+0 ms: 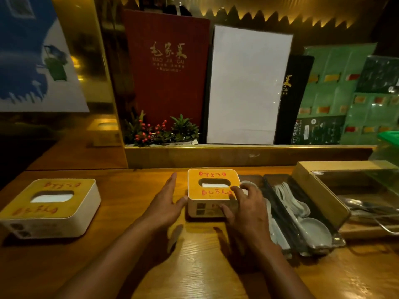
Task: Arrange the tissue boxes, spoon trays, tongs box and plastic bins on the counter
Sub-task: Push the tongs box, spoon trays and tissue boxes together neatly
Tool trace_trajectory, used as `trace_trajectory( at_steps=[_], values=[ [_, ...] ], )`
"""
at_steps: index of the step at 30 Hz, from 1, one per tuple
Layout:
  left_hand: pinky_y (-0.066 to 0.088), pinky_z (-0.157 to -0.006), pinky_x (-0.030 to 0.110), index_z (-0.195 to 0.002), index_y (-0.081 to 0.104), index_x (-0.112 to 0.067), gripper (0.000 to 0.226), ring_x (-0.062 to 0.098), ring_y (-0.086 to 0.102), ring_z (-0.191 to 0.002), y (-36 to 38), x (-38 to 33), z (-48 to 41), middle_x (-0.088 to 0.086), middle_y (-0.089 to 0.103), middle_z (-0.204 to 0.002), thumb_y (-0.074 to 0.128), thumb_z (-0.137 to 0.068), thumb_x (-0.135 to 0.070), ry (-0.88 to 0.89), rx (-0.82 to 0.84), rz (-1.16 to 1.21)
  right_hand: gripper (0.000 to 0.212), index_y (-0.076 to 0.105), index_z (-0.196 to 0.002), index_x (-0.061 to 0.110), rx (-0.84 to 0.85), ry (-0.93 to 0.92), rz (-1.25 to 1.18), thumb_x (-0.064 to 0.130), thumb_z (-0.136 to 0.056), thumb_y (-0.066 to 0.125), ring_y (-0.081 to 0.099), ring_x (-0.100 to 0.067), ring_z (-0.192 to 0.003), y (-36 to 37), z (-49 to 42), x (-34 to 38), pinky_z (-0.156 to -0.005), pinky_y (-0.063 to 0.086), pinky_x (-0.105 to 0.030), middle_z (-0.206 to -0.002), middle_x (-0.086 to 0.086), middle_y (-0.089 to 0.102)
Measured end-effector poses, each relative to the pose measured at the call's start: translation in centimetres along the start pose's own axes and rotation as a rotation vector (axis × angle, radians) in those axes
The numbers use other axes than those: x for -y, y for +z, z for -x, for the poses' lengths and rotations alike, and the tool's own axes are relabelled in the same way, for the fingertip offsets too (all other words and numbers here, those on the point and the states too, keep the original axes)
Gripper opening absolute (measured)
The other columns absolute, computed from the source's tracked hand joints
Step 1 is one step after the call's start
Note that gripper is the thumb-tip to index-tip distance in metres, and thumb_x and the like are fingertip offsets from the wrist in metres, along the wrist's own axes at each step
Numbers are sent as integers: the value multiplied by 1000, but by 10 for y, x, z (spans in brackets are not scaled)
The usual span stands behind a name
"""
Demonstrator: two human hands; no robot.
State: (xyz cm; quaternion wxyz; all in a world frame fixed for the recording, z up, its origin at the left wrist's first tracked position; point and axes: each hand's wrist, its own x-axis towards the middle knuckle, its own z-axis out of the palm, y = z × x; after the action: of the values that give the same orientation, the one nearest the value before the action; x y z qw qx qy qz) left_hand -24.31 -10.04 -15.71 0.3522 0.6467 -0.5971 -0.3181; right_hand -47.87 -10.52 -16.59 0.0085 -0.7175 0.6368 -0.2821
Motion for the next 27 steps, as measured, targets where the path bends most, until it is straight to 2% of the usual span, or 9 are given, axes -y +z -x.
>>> trace_trajectory(
  at_steps=[2,5,9,13,16,18,20,23,27],
  values=[
    [38,-115,45,-158,5,-43,85,23,30,-150,-27,11,4,3,27,-166,63,-97,-33,17,-31,15,57,60,-129,24,-39,-51,-47,47,-80,75,44,-24,-127,8,5,23,-101,47,-46,-136,-6,51],
    [47,-107,47,-157,11,-47,86,19,34,-148,-75,37,11,3,32,-164,67,-94,-32,68,-58,30,43,65,-121,20,-60,-144,-129,42,-84,70,49,-22,-116,26,14,76,-91,47,-37,-124,-5,57],
    [46,-109,45,-157,17,-46,82,21,39,-145,-143,73,31,-3,35,-162,68,-93,-33,81,-122,-68,32,64,-115,27,86,-286,-222,48,-92,58,53,-17,-104,61,32,160,-84,41,-29,-112,3,61],
    [48,-102,43,-154,28,-44,73,23,50,-136,-210,107,49,-5,45,-156,68,-93,-35,45,-221,-192,47,51,-133,29,188,-424,-186,52,-92,53,55,-24,-106,99,44,245,-88,43,-38,-116,-2,60],
    [52,-95,49,-150,39,-39,66,30,53,-129,-247,132,56,5,51,-149,69,-91,-34,7,-331,-254,67,33,-149,35,248,-419,-159,56,-89,56,49,-26,-112,120,47,294,-90,45,-42,-125,-7,54],
    [52,-92,49,-149,45,-30,64,36,53,-127,-264,146,58,12,50,-147,71,-91,-29,-37,-375,-242,64,38,-146,37,260,-407,-146,58,-88,56,49,-28,-114,129,48,311,-92,43,-44,-128,-9,53],
    [51,-93,51,-148,45,-28,70,37,49,-131,-276,163,57,13,44,-151,75,-86,-35,-90,-379,-216,56,47,-137,38,236,-398,-127,60,-87,56,51,-28,-113,135,48,316,-94,41,-45,-124,-7,56],
    [57,-84,51,-150,37,-38,94,38,48,-134,-279,181,56,8,38,-157,76,-67,-59,-179,-280,-39,50,50,-132,39,188,-386,-79,62,-87,51,53,-26,-113,136,46,310,-102,37,-48,-123,-4,59],
    [55,-88,52,-153,27,-43,110,38,45,-136,-258,181,48,3,34,-161,81,-58,-58,-144,-180,63,47,51,-132,37,149,-353,-26,57,-89,54,51,-27,-115,127,41,290,-103,38,-48,-124,-4,58]
  ],
)
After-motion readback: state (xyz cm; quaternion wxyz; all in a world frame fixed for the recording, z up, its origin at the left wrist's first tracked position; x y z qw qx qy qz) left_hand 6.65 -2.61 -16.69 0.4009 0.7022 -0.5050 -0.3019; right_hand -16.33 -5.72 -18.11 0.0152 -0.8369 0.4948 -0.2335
